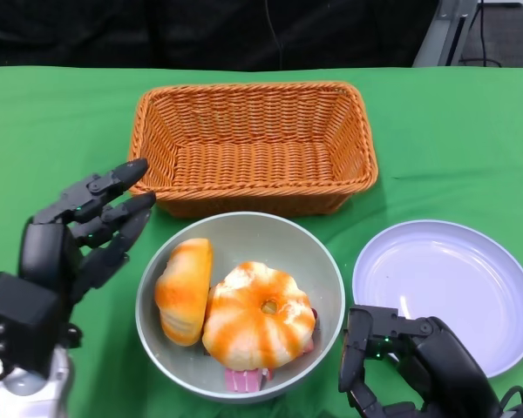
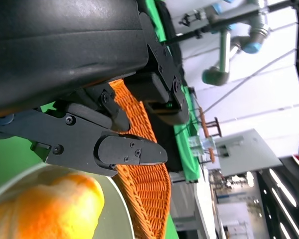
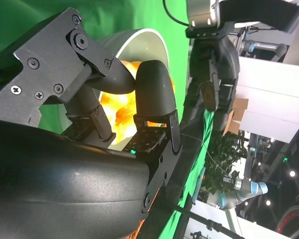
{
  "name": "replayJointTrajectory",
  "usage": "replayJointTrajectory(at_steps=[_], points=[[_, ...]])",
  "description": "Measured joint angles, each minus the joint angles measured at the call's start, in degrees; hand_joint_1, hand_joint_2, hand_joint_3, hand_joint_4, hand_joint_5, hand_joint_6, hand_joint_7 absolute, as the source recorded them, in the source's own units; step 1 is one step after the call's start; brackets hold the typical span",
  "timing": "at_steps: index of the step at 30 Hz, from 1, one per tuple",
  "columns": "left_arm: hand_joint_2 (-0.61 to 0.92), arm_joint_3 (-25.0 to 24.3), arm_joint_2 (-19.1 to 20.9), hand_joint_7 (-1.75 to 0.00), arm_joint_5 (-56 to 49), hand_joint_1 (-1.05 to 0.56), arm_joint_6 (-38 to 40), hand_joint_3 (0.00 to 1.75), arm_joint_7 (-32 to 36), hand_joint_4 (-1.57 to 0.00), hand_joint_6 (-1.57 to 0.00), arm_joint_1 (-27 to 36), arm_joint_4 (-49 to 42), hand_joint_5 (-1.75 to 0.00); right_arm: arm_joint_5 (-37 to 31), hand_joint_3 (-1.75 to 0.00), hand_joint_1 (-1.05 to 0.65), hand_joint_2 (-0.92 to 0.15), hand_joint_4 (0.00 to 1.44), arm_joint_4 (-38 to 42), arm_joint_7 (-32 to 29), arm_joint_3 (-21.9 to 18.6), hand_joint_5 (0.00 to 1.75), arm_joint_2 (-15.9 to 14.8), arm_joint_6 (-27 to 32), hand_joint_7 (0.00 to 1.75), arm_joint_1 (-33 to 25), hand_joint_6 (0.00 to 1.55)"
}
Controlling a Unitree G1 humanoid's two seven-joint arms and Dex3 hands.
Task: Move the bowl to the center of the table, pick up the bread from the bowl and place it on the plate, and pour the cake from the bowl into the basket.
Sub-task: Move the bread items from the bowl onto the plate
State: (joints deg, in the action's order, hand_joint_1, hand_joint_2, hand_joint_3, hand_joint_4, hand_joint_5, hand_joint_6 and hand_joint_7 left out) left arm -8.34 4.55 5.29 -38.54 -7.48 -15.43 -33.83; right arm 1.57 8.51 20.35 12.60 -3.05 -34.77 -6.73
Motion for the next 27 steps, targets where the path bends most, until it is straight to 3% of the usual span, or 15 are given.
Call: replayJointTrajectory(at_steps=[3,8,11,14,16,17,18,20,23,27], points=[[0.92,-0.63,1.32,-0.06,2.25,-0.27,-1.03,0.17,-3.16,-1.07,-0.99,-0.36,-0.66,-0.14,0.13,-1.31,-0.1,-0.39,0.86,0.01,0.05,-0.03,1.75,-0.02,-0.09,1.48,0.0,0.76],[0.92,-1.4,2.7,-0.12,7.74,-0.17,-2.04,0.27,-10.85,-1.28,-1.23,-1.6,-1.59,-0.28,0.73,-1.29,-0.09,-0.4,0.85,0.18,0.14,-0.1,1.75,-0.08,-0.15,1.46,0.05,0.76],[0.92,-1.91,3.49,-0.11,8.44,-0.14,-2.46,0.32,-12.69,-1.04,-1.3,-2.26,-2.42,-0.91,0.85,-1.28,-0.09,-0.41,0.84,0.22,0.14,-0.14,1.75,-0.19,-0.15,1.45,0.08,0.77],[0.92,-2.41,3.57,-0.15,8.35,-0.1,-2.72,0.36,-13.0,-0.91,-1.3,-2.29,-3.74,-1.18,0.96,-1.29,-0.09,-0.41,0.84,0.38,0.11,-0.34,1.75,-0.29,-0.28,1.45,0.13,0.78],[0.92,-2.87,3.6,-0.17,8.69,-0.08,-3.16,0.37,-13.88,-0.87,-1.29,-2.48,-4.9,-1.24,0.98,-1.31,-0.08,-0.4,0.84,0.44,0.1,-0.43,1.75,-0.32,-0.3,1.45,0.19,0.78],[0.91,-3.13,3.6,-0.25,8.86,-0.08,-3.26,0.4,-14.27,-0.86,-1.27,-2.79,-5.59,-1.28,1.04,-1.32,-0.08,-0.4,0.85,0.44,0.09,-0.53,1.74,-0.33,-0.3,1.44,0.19,0.79],[0.87,-3.43,3.6,-0.54,8.95,-0.08,-3.32,0.48,-14.32,-0.84,-1.14,-3.2,-6.24,-1.33,1.22,-1.34,-0.08,-0.39,0.85,0.44,0.08,-0.63,1.73,-0.32,-0.3,1.44,0.21,0.8],[0.83,-3.93,3.75,-0.9,9.31,-0.08,-3.73,0.59,-14.43,-0.83,-0.97,-4.09,-7.75,-1.4,1.92,-1.36,-0.07,-0.39,0.85,0.44,0.08,-1.11,1.72,-0.32,-0.29,1.45,0.22,0.8],[0.79,-4.68,4.21,-1.15,9.31,-0.07,-4.8,0.66,-15.15,-0.83,-0.87,-5.12,-10.25,-1.48,3.1,-1.37,-0.06,-0.38,0.84,0.41,0.15,-2.16,1.74,-0.33,-0.14,1.46,0.23,0.79],[0.7,-5.23,4.38,-1.33,9.09,-0.08,-5.25,0.83,-15.18,-0.84,-0.82,-6.46,-13.07,-1.57,5.25,-1.33,-0.08,-0.41,0.82,0.32,0.63,-3.02,1.75,-0.34,-0.07,1.48,0.23,0.77]])
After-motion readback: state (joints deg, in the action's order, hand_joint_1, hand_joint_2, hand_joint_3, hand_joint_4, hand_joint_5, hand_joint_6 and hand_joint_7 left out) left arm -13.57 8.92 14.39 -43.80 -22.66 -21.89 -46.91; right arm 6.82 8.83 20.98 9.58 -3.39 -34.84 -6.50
